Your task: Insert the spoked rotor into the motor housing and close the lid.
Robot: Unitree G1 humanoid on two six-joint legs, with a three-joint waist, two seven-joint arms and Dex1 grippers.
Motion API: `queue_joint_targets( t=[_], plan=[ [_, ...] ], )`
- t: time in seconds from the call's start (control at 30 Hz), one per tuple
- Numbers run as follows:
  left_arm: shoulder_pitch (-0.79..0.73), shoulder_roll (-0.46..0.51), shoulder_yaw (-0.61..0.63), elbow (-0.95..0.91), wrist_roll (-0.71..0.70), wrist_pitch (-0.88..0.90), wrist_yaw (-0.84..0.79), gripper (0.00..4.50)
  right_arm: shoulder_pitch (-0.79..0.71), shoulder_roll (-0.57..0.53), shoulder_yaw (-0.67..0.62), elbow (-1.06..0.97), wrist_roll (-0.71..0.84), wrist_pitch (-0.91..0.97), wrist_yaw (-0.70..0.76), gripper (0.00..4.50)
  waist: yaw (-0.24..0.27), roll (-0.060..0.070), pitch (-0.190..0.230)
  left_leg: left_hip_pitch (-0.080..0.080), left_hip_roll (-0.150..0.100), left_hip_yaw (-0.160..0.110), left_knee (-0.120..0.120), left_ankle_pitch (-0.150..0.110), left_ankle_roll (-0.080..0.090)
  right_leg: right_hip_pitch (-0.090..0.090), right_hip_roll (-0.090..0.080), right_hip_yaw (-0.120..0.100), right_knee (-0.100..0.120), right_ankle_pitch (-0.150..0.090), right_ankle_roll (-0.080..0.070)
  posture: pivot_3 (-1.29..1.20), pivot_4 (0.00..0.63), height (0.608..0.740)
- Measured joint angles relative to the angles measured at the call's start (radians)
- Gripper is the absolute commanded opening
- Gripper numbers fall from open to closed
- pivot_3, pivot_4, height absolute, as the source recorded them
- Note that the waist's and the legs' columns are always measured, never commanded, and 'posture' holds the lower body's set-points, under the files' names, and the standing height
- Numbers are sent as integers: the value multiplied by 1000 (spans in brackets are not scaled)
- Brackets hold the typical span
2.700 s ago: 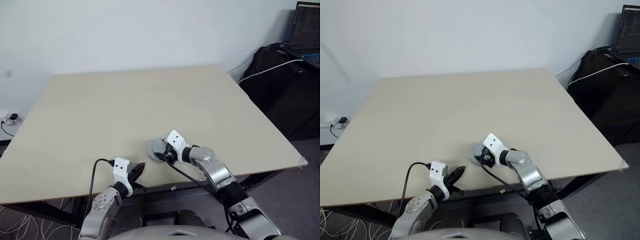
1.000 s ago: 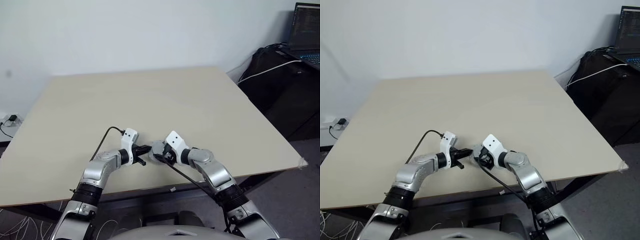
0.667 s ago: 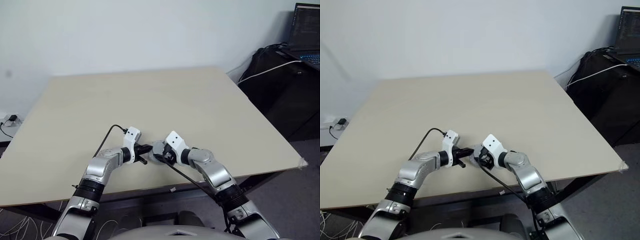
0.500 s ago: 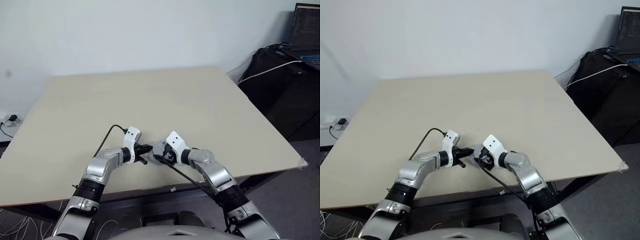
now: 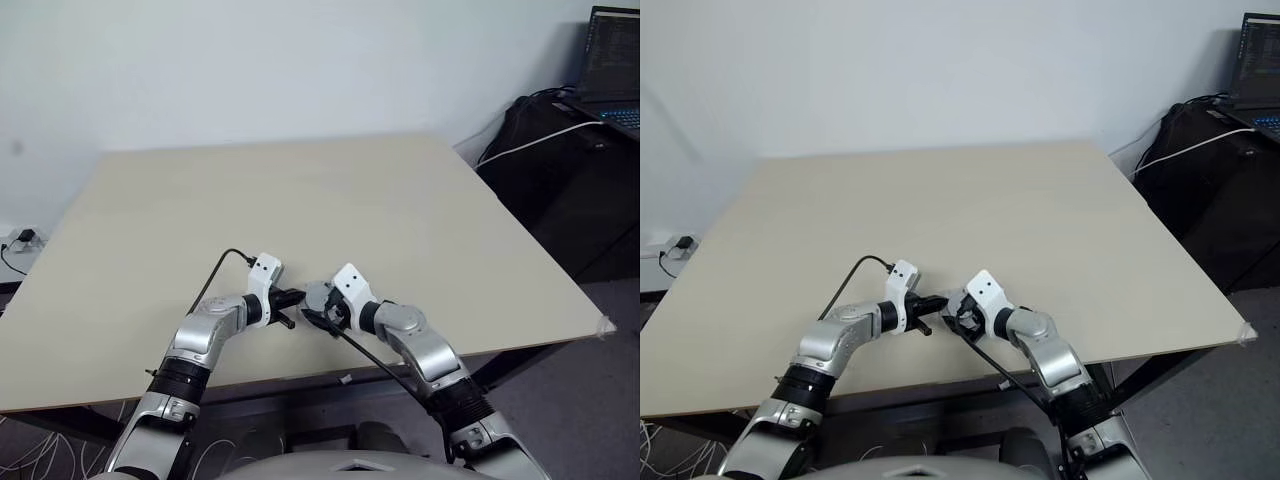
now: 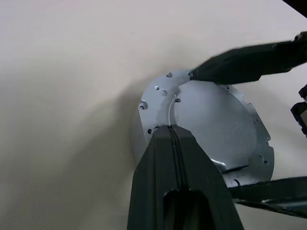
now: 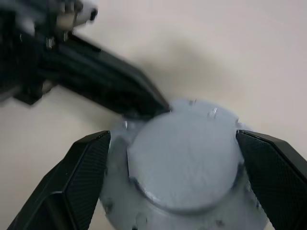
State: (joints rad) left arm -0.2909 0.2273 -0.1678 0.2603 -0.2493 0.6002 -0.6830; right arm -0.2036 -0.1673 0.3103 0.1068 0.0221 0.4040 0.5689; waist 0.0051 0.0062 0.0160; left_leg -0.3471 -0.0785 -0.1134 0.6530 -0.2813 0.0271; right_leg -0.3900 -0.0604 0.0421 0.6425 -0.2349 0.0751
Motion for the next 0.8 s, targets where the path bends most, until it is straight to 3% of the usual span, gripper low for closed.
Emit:
queue_joint_targets(
  t=[0.17,0.37,0.63,0.8],
  plan=[
    [0,-2,0,0,3,-1,-3,0,0,13,-40,-4,7,-34,-49,4493,2,0,0,0,0,0,0,0,0,0,0,0,0,1,-1,0,0,740],
    [1,-3,0,0,3,-3,-7,0,39,-22,-109,-130,111,40,-9,4493,6,0,0,-1,0,0,-1,0,0,-1,0,0,-1,0,-1,0,0,740],
    [4,-6,-2,0,6,-16,-17,0,116,-116,-229,-336,257,272,-7,4493,12,-1,1,-2,0,0,-1,0,0,-1,-1,0,-1,-1,2,0,0,740],
    [5,-7,-3,1,8,-20,-19,0,146,-40,-352,-385,378,531,-104,4493,15,-1,1,-2,0,-1,-1,0,0,-2,-1,0,-1,-1,2,0,0,740]
  ],
)
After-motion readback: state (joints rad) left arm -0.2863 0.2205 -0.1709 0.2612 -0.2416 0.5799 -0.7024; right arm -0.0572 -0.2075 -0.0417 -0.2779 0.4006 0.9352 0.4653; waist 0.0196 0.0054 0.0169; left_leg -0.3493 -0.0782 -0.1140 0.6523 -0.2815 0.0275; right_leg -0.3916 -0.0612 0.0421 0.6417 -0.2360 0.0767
